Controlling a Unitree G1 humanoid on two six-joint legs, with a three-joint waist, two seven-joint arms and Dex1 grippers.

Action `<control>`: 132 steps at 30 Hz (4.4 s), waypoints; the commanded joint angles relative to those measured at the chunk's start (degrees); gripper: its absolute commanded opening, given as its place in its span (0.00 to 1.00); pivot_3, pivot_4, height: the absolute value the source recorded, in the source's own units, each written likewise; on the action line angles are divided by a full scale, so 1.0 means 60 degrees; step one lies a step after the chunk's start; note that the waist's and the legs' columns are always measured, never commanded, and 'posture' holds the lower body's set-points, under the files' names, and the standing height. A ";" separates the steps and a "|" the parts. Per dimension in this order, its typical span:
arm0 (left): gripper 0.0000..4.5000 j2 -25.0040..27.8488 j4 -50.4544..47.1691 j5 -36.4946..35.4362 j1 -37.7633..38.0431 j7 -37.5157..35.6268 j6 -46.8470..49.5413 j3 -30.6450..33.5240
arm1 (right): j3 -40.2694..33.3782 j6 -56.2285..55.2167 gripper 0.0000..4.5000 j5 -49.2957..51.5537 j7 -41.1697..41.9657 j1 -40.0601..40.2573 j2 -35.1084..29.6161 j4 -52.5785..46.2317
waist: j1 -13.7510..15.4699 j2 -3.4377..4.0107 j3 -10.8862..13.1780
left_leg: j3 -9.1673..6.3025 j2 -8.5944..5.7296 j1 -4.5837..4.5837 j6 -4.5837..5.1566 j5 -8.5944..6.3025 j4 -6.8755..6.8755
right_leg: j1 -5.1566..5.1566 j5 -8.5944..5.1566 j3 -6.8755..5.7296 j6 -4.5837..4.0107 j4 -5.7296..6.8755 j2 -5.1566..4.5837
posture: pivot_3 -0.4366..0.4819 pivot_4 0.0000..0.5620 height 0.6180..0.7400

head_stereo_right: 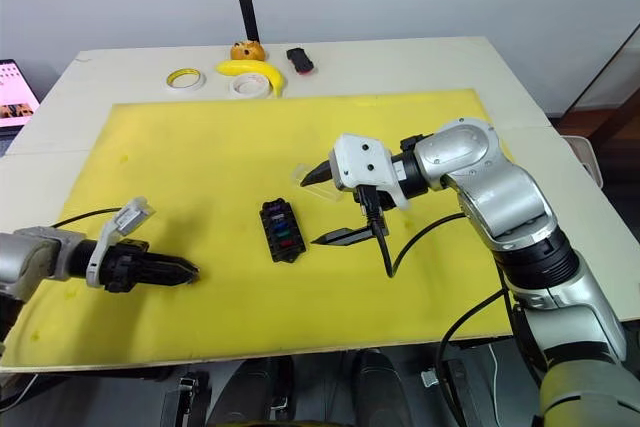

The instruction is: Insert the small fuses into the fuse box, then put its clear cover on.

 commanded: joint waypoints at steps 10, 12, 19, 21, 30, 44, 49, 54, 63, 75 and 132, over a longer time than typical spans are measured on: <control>0.37 0.0160 0.0422 0.0114 0.0337 0.0242 -0.0214 0.0261 | 0.0009 -0.0203 1.00 0.0021 -0.0131 -0.0080 0.0024 -0.0261 | -0.0010 0.0000 0.0000 | 0.0003 -0.0003 0.0003 0.0000 0.0000 -0.0001 | 0.0000 0.0000 0.0000 0.0000 0.0002 0.0001 | 0.48 0.27 1.00; 0.37 0.0173 0.0315 0.0023 0.0461 0.0218 -0.0138 0.0282 | 0.0018 -0.0209 1.00 0.0026 -0.0146 -0.0075 0.0017 -0.0265 | -0.0012 0.0000 0.0000 | 0.0003 -0.0003 0.0004 0.0000 0.0000 -0.0001 | 0.0000 0.0000 0.0000 0.0000 0.0002 0.0001 | 0.48 0.27 1.00; 0.37 0.0152 -0.0274 -0.0221 0.0902 0.0271 0.0090 0.0374 | 0.0066 -0.0287 1.00 -0.0041 -0.0199 -0.0085 0.0018 -0.0211 | -0.0018 0.0001 0.0000 | 0.0002 0.0001 0.0006 0.0000 0.0000 -0.0003 | 0.0000 0.0000 0.0002 0.0000 0.0001 0.0001 | 0.48 0.27 1.00; 0.37 0.0134 -0.0329 -0.0237 0.0967 0.0353 0.0116 0.0415 | 0.0079 -0.0326 1.00 -0.0054 -0.0212 -0.0110 0.0022 -0.0172 | -0.0021 0.0001 0.0000 | 0.0003 -0.0001 0.0005 0.0001 -0.0001 -0.0003 | 0.0000 0.0000 0.0003 0.0000 0.0001 0.0000 | 0.48 0.27 1.00; 0.21 0.0055 -0.0300 -0.0287 0.1051 0.0615 0.0112 0.0532 | 0.0110 -0.0402 1.00 -0.0074 -0.0241 -0.0107 0.0043 -0.0138 | -0.0024 0.0001 -0.0001 | 0.0003 0.0000 0.0007 0.0001 -0.0001 -0.0003 | 0.0000 0.0000 0.0003 0.0000 0.0000 0.0000 | 0.48 0.27 1.00; 0.01 0.0058 -0.0365 -0.0326 0.1101 0.0766 0.0105 0.0611 | 0.0142 -0.0426 1.00 -0.0095 -0.0299 -0.0102 0.0081 -0.0112 | -0.0006 0.0001 -0.0001 | 0.0003 0.0000 0.0006 0.0001 -0.0001 -0.0003 | 0.0000 0.0000 0.0003 0.0000 0.0001 0.0000 | 0.48 0.27 1.00; 0.01 0.0022 -0.0566 -0.0447 0.1191 0.0893 0.0151 0.0789 | 0.0152 -0.0384 1.00 -0.0082 -0.0331 -0.0089 0.0090 -0.0140 | -0.0002 0.0001 -0.0001 | 0.0003 0.0000 0.0006 0.0001 -0.0001 -0.0003 | 0.0000 0.0000 0.0003 -0.0001 0.0001 0.0000 | 0.48 0.27 1.00; 0.01 -0.0181 -0.1099 -0.1192 0.0753 0.1409 0.0588 0.1685 | 0.0140 -0.0109 1.00 0.0014 -0.0366 -0.0112 0.0082 -0.0188 | 0.0023 0.0001 -0.0001 | 0.0001 0.0005 0.0006 0.0001 0.0000 -0.0002 | 0.0000 0.0000 0.0003 0.0000 0.0002 0.0000 | 0.48 0.27 1.00; 0.01 -0.0680 -0.3328 -0.3229 -0.0508 0.3137 0.1710 0.3521 | -0.0567 0.3460 1.00 0.1790 -0.1426 -0.1124 0.1081 0.0124 | -0.0021 -0.0002 -0.0001 | -0.0015 0.0008 0.0003 0.0000 0.0000 0.0003 | 0.0003 0.0001 0.0001 0.0000 0.0009 -0.0005 | 0.48 0.27 1.00; 0.00 -0.1422 -0.4335 -0.3729 -0.2073 0.4162 0.1245 0.2891 | -0.0646 0.5868 0.70 0.3119 -0.2690 -0.2192 0.2475 0.0524 | -0.0001 -0.0004 -0.0002 | -0.0014 -0.0015 0.0003 -0.0002 0.0001 0.0002 | 0.0006 0.0001 0.0001 0.0000 0.0011 -0.0003 | 0.48 0.27 1.00; 0.99 -0.0644 -0.6186 0.0092 0.1605 0.5559 -0.2334 0.1711 | 0.3435 -0.2274 0.00 -0.2844 0.0182 -0.4392 0.3574 0.7165 | -0.0024 0.0001 0.0000 | -0.0002 -0.0009 -0.0004 -0.0004 0.0002 -0.0010 | -0.0006 0.0001 0.0003 -0.0001 -0.0003 0.0001 | 0.48 0.27 1.00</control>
